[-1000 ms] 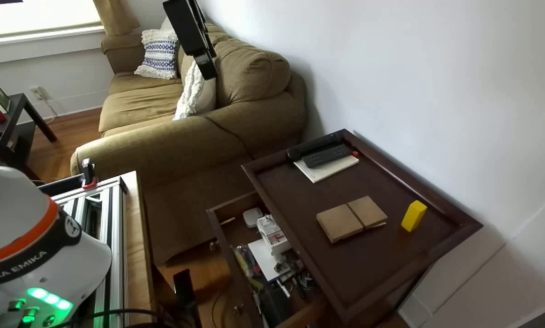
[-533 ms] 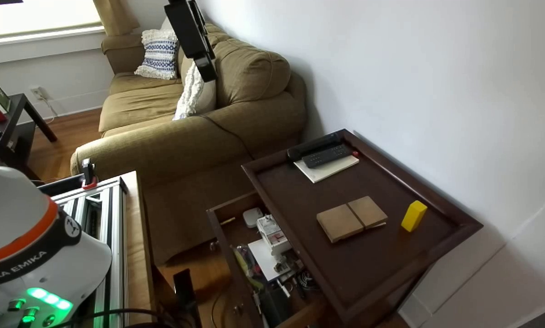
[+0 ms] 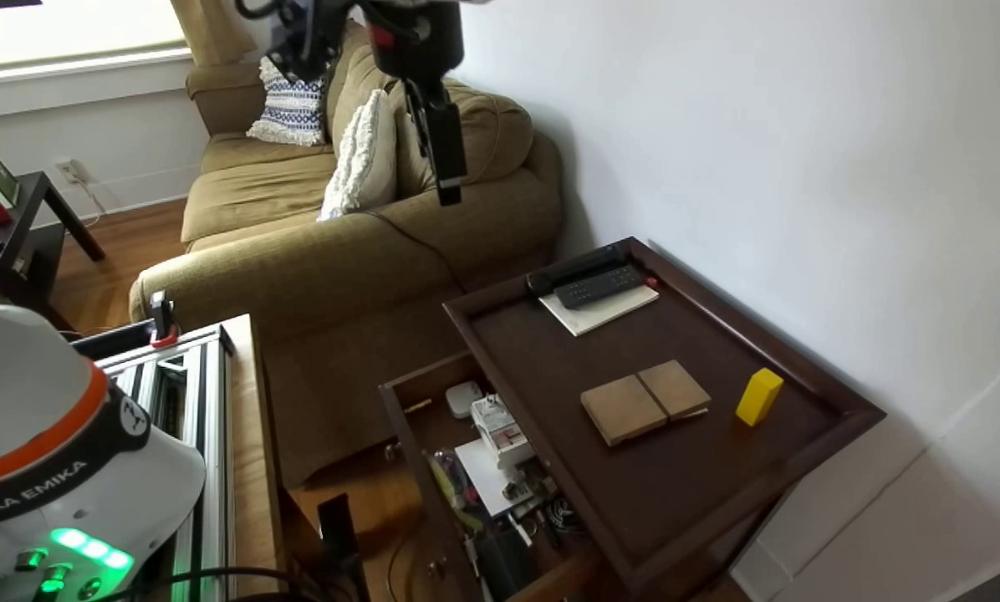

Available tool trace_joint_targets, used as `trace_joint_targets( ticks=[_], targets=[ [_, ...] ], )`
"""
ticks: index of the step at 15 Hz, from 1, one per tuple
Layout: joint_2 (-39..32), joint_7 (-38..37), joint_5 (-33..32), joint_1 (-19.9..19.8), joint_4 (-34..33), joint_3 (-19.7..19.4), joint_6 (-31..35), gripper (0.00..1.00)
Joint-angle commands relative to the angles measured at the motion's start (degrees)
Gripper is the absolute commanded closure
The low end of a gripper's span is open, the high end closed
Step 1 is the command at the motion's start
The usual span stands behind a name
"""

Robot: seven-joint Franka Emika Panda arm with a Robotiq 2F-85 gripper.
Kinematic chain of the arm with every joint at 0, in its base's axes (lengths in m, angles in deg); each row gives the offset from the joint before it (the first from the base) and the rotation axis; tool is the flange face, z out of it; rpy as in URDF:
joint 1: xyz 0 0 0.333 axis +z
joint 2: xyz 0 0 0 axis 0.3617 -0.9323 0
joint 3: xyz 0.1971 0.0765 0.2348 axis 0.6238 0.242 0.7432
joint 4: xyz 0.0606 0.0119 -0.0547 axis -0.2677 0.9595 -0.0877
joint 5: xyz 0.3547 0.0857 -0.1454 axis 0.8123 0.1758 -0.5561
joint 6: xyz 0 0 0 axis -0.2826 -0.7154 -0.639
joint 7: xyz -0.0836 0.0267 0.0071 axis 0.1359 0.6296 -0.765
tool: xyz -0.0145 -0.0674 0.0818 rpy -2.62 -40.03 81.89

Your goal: Flip the brown note pad the other way up

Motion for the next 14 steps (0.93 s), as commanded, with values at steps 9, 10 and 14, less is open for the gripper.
trace_joint_targets(
  ticks=[9, 10, 14],
  targets=[
    [-38.46, 26.11, 13.91, -3.10, -17.78, -5.06, 19.24, 0.00],
    [-40.93, 27.24, 14.95, -4.33, -19.91, -4.32, 18.64, 0.00],
    [-49.38, 26.71, 14.12, -8.44, -25.32, -2.31, 20.58, 0.00]
  ],
)
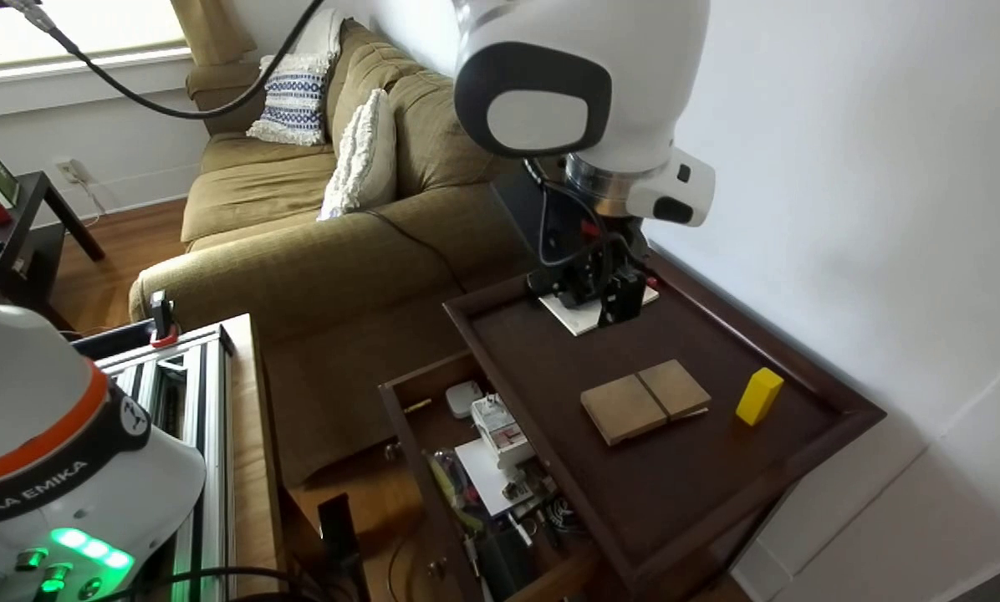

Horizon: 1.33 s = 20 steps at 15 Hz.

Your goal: Flip the brown note pad the other way up

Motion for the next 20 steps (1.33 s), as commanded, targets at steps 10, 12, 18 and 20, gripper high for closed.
trace_joint_targets(
  ticks=[10, 12, 18, 20],
  targets=[
    [-9.80, -0.20, -1.57, -5.87, -7.09, 4.17, 4.27, 0.00],
    [-11.46, 0.65, -1.50, -7.20, -8.25, 4.95, 5.95, 0.00],
    [-18.75, 0.84, -3.86, -11.30, -12.67, 6.14, 2.94, 0.00],
    [-21.19, 0.71, -5.31, -12.26, -13.92, 6.12, 3.39, 0.00]
  ],
)
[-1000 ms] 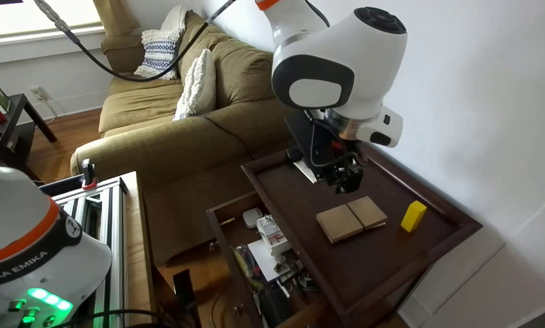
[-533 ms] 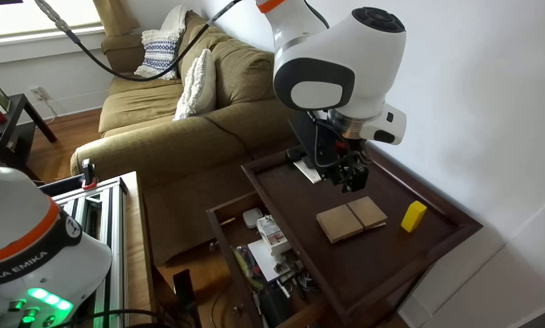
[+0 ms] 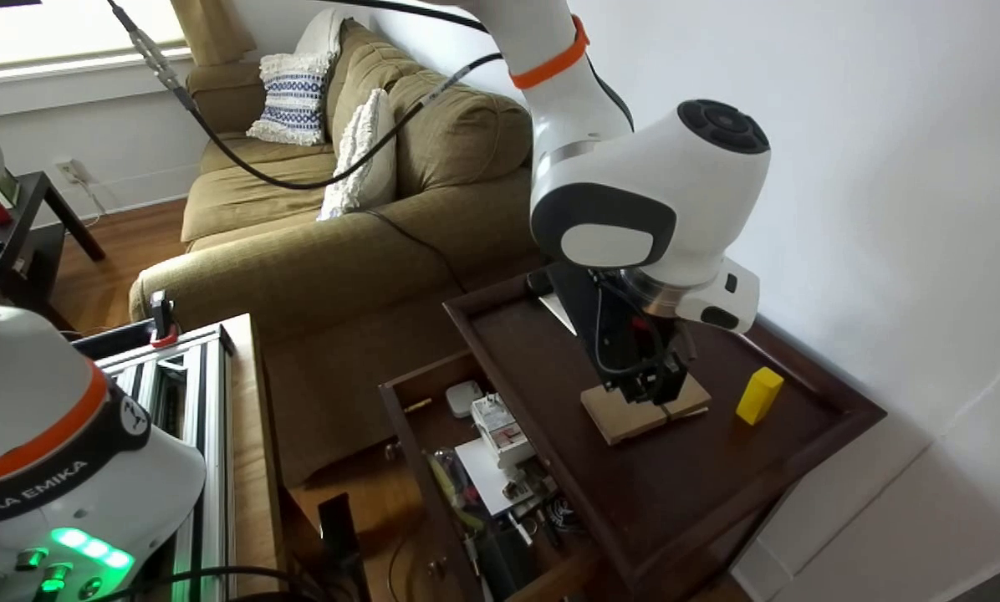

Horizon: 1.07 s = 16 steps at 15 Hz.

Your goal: Flip the brown note pad the other way up

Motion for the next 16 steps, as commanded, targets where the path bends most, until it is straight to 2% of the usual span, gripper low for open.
trace_joint_targets(
  ticks=[1, 3, 8, 12, 16],
  targets=[
    [-5.41, 0.58, -3.22, -2.95, -4.18, 0.96, -1.15, 0.00],
    [-7.64, 1.07, -4.12, -4.45, -5.84, 1.53, -1.14, 0.00],
    [-13.98, 7.46, -1.45, -11.67, -11.00, 8.45, -1.21, 0.00],
    [-17.84, 9.82, -1.67, -15.05, -14.54, 11.29, -1.76, 0.00],
    [-19.30, 10.78, 0.55, -17.78, -16.70, 14.07, -5.38, 0.00]
  ],
)
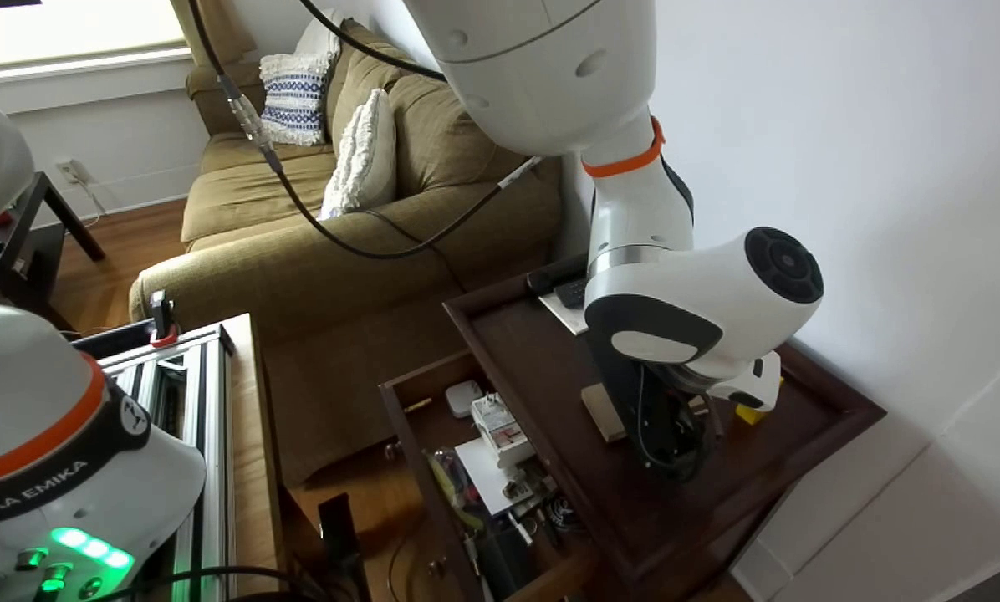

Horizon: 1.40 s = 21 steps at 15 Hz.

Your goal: Flip the brown note pad the other way up

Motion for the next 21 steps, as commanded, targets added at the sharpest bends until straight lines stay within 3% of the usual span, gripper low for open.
trace_joint_targets(
  ticks=[1, 4, 5, 6, 9, 14, 17, 21],
  targets=[
    [-3.65, 2.28, 2.92, -3.00, -3.85, 3.27, -3.45, 0.00],
    [-3.82, 2.76, 5.37, -3.57, -4.33, 4.76, -5.12, 0.00],
    [-3.89, 2.92, 6.00, -3.55, -4.58, 5.05, -5.83, 0.25],
    [-3.81, 3.02, 6.61, -3.39, -4.66, 5.20, -5.95, 0.26],
    [-3.34, 3.14, 8.18, -3.52, -4.80, 5.88, -6.20, 0.51],
    [-2.00, 3.33, 10.76, -3.68, -5.19, 6.25, -7.41, 0.84],
    [-1.46, 3.66, 12.28, -3.29, -5.21, 6.30, -8.09, 0.92],
    [-0.10, 4.78, 14.75, -3.12, -4.67, 7.52, -8.11, 0.94]
  ],
)
